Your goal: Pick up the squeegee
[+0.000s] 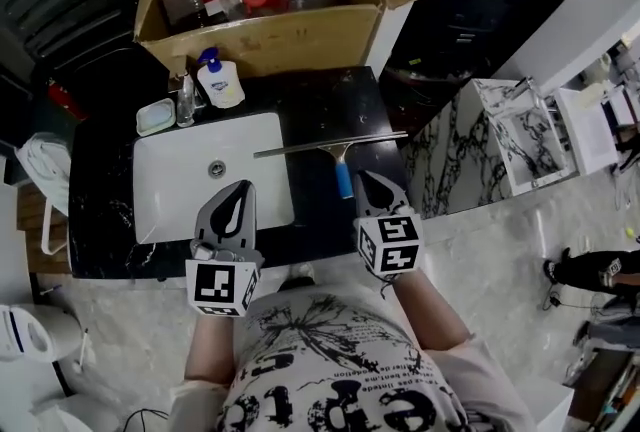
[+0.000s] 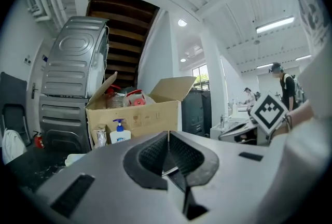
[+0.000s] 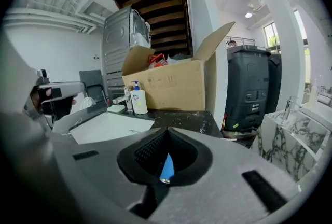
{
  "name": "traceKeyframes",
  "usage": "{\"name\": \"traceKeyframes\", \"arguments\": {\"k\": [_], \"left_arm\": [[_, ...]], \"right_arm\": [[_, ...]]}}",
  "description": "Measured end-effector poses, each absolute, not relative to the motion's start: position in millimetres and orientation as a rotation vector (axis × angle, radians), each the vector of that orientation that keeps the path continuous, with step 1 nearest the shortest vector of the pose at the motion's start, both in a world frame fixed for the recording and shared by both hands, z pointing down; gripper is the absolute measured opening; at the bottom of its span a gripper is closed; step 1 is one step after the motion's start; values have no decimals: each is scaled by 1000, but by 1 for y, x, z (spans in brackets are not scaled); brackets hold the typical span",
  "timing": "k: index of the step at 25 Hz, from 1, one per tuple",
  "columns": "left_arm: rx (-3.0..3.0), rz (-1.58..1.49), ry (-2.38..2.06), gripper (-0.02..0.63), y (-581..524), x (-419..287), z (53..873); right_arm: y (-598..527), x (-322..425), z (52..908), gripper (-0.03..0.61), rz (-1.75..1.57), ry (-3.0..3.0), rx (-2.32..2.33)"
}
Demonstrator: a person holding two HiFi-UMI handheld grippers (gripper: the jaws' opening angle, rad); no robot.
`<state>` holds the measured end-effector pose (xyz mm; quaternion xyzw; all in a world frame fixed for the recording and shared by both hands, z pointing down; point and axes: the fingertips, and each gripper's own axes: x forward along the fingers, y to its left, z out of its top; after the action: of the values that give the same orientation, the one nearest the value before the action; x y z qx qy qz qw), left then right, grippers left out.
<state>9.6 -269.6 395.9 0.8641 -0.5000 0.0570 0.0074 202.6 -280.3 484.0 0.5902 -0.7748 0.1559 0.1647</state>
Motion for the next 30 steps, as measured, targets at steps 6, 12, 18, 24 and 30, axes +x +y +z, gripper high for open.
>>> {"name": "traceKeyframes", "arguments": {"k": [6,12,18,24,30], "left_arm": [[2646,214,-1619,12,-283,9,398],[2568,226,-1678,12,-291,4,403],[2557,259,-1673,12,-303,5,416],[2524,321,-1641,12,-308,7,431],[2504,338,-1622,12,-312,6,434]], "right_arm": [[-309,188,533,5,592,-2146,1442],[-335,189,582,183,718,-2053,1346],[-355,193,610,189,833,-1954,1350],[-363,192,631,178,905,-1888,1366],[-365,193,634,166,882,-1833,1401]]}}
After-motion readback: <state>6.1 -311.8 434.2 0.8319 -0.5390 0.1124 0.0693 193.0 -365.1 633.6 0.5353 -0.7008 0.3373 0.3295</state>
